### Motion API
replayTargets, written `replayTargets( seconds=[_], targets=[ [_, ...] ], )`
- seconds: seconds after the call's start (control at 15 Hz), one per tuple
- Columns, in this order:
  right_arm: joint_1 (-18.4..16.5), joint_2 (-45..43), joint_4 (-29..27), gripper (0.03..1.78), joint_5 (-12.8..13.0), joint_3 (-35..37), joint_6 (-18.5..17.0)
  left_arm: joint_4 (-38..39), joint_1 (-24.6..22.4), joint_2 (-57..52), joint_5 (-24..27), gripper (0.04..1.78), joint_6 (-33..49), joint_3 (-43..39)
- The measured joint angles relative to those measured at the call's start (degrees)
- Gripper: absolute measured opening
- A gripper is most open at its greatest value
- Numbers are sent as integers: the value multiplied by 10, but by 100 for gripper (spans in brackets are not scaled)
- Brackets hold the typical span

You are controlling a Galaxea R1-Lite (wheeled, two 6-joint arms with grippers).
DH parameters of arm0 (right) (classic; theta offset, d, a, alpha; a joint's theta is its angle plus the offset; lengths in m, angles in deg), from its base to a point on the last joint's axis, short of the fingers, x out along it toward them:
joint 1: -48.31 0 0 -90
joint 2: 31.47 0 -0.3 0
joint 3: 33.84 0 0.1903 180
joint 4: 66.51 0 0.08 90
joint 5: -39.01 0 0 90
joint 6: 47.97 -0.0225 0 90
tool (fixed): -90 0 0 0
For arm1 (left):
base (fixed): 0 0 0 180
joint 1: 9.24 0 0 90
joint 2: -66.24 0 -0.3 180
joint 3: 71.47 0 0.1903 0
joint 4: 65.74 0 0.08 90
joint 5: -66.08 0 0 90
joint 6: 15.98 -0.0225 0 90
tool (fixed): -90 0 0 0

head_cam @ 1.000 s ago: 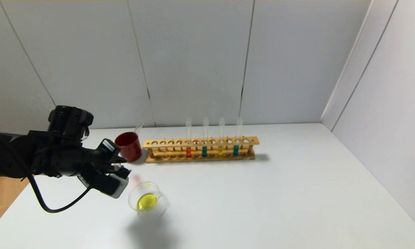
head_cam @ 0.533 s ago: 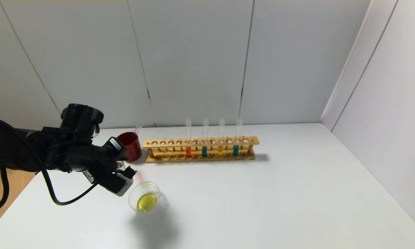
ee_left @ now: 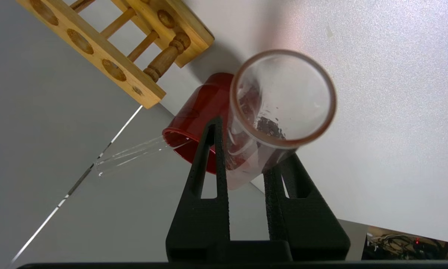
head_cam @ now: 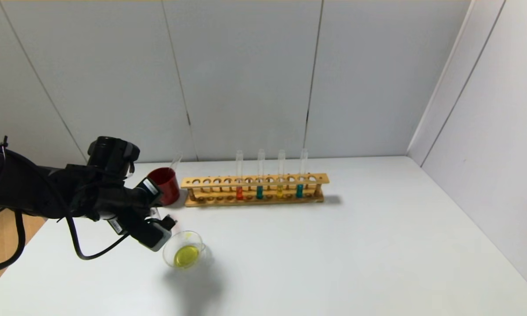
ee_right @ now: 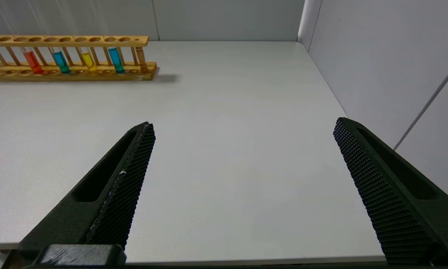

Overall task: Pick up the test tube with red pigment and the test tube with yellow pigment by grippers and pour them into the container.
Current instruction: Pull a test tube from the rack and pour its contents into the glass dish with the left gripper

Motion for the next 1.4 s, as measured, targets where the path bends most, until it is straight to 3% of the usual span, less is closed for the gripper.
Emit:
replayTargets(
  seconds=[1.4],
  targets=[
    [0, 0, 0, 175, 0, 0, 0, 24, 57, 29, -119, 32, 0, -10]
  ],
)
